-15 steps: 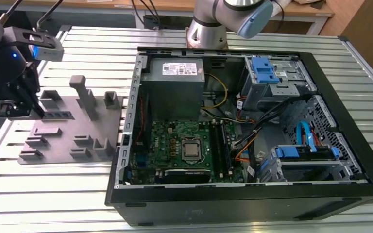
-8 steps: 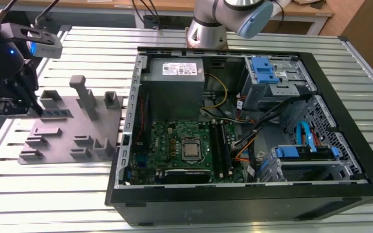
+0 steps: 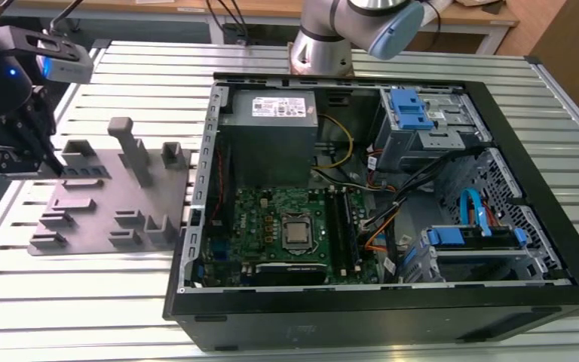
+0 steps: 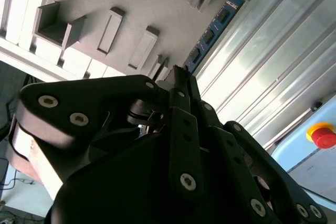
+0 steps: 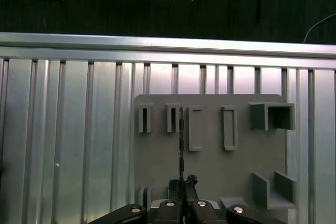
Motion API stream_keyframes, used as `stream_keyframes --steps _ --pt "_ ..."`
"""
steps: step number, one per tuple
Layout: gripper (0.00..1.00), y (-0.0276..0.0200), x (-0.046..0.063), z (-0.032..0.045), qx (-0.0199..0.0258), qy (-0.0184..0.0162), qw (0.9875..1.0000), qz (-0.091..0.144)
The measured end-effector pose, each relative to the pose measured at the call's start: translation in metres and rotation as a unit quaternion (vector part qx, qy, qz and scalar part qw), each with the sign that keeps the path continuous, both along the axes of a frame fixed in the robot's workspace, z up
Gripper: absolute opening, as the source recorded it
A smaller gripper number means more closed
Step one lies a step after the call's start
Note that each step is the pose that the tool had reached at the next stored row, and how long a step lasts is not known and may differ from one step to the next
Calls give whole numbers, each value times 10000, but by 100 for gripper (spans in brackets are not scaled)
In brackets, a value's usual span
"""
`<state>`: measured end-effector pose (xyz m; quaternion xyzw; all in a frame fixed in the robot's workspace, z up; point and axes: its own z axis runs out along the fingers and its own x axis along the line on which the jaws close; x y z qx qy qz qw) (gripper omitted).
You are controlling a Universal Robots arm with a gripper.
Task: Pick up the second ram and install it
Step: 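Pick up the second ram and move it above second insertion slot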
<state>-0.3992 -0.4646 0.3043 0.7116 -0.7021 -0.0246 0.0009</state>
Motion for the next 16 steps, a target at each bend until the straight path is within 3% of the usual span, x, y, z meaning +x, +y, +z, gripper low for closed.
stream_keyframes --steps 16 --pt "14 0 0 143 0 0 10000 0"
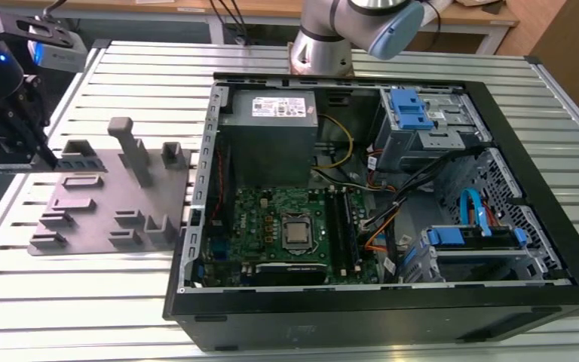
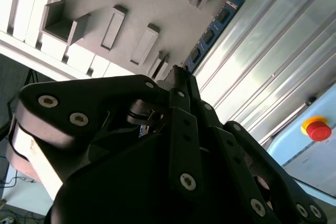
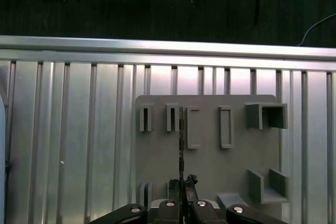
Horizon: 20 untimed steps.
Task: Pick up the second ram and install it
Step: 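Pick up the second ram and move it above second insertion slot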
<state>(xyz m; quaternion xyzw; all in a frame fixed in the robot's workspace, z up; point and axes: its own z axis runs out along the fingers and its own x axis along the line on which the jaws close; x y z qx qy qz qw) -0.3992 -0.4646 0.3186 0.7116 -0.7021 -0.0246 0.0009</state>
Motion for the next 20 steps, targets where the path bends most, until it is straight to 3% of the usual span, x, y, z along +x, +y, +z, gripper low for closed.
stream_keyframes --steps 13,20 --pt "14 0 0 117 0 0 10000 0" --pt "14 0 0 119 2 0 10000 0"
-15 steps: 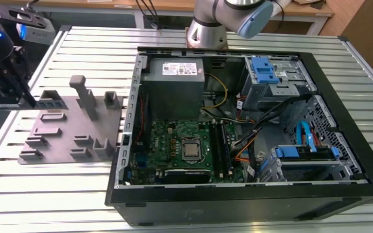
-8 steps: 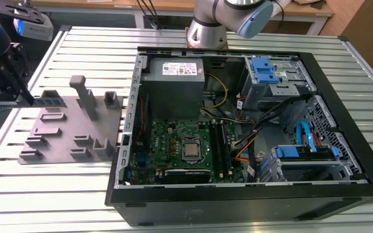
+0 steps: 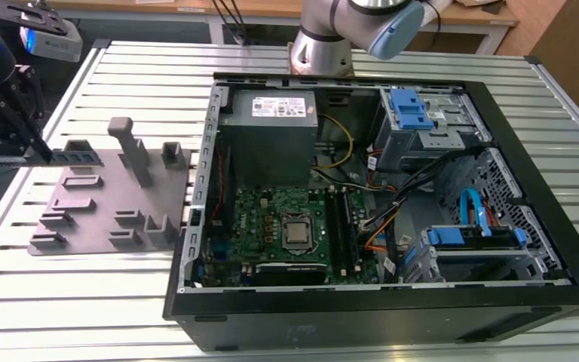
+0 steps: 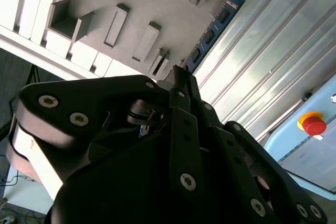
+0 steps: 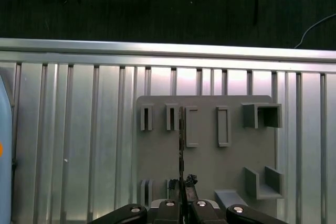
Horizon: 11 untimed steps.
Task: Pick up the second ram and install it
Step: 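Pick up the second ram and move it above second insertion slot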
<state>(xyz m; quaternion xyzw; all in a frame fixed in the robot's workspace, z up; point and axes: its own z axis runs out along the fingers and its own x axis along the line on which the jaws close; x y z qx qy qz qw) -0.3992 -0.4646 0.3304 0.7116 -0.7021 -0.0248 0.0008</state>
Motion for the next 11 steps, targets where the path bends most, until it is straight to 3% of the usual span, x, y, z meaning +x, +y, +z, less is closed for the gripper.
stream_keyframes --steps 6,11 --pt "14 0 0 26 11 0 10000 3" --pt "14 0 0 182 47 0 10000 8"
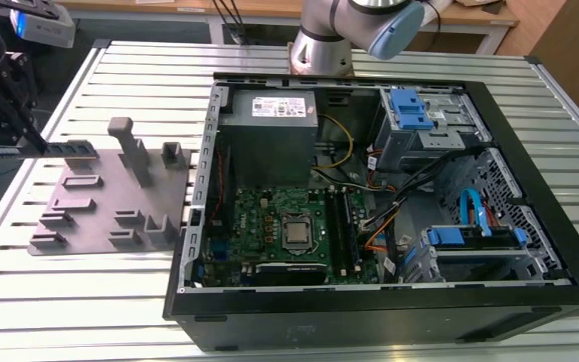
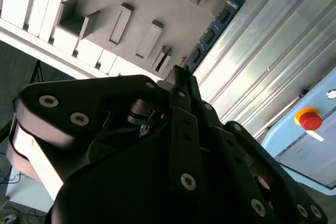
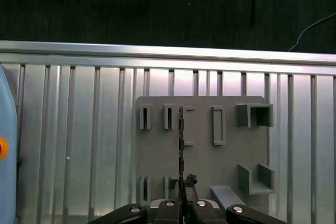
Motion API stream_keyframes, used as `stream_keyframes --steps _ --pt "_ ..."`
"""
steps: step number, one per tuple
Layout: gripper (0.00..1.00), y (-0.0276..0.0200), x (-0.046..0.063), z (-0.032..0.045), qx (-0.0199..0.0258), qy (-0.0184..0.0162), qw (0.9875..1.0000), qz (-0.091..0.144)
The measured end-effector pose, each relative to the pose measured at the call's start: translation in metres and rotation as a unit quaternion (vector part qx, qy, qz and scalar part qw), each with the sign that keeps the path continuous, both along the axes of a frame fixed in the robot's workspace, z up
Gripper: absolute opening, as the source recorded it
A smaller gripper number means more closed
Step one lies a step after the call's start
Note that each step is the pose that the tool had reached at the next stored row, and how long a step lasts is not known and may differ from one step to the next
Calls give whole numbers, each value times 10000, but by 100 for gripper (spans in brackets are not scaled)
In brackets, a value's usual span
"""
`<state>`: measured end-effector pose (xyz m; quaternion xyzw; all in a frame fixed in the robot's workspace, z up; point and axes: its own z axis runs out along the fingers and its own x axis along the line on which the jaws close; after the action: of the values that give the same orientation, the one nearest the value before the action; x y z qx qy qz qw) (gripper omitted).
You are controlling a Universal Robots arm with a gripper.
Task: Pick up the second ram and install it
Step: 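Pick up the second ram and move it above second insertion slot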
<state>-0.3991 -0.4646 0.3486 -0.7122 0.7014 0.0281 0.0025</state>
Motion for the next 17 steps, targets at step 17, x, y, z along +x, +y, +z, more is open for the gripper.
stream_keyframes --steps 17 --pt "14 0 0 500 70 -1 10000 21"
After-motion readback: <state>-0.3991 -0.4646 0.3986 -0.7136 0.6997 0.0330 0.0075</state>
